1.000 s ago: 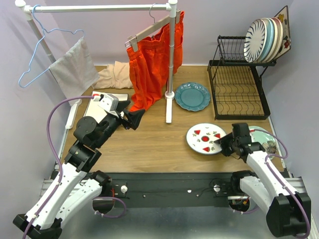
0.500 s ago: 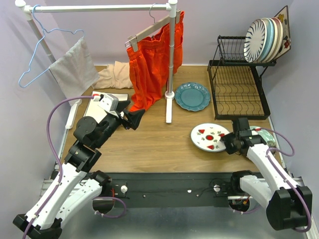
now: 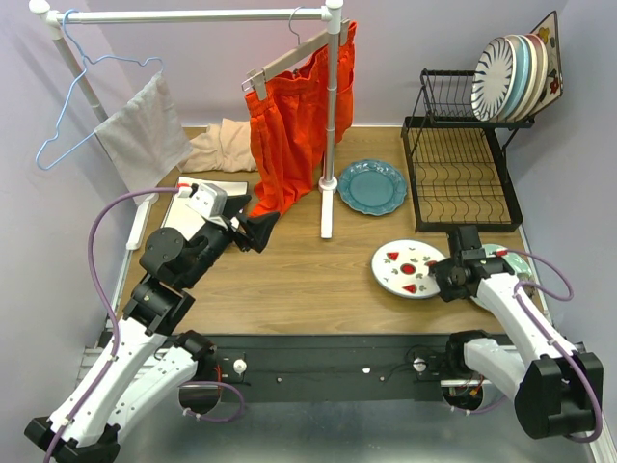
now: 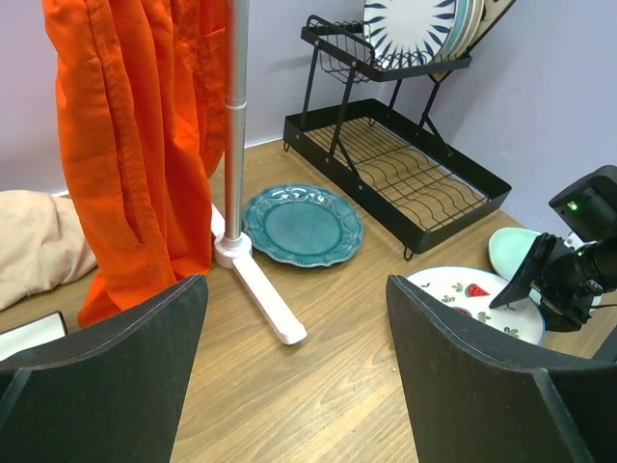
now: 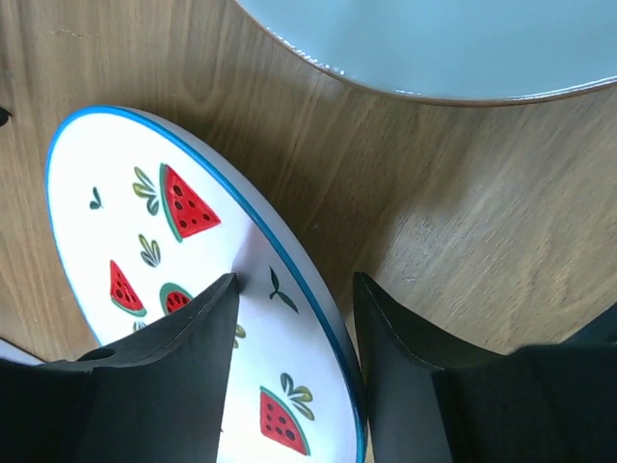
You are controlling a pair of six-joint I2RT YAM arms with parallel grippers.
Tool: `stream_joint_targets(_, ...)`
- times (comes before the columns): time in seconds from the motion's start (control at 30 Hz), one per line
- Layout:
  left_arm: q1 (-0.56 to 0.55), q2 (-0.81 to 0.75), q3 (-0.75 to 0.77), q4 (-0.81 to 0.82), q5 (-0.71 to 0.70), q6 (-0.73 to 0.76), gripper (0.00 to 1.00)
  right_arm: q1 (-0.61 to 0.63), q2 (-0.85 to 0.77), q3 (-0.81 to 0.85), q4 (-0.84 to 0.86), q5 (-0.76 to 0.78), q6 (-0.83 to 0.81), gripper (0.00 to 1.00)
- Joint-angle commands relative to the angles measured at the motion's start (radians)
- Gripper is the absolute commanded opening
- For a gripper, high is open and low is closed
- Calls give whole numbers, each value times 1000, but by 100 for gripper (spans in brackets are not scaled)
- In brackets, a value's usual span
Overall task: Unload the plates from the dish rack
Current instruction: Place the plate at the center of the board.
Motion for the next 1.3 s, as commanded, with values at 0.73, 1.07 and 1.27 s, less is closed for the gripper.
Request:
stream_joint_targets(0.73, 2, -10, 4, 2, -12, 0, 84, -3, 53, 102, -202, 240, -6, 60)
stream_joint_targets(1.07, 2, -8, 4, 3, -6, -3, 84, -1, -13, 194, -143, 163, -170, 38)
stream_joint_targets(1.27, 2, -13, 2, 2, -8, -1, 84, -1, 36, 54, 3, -35, -133, 27)
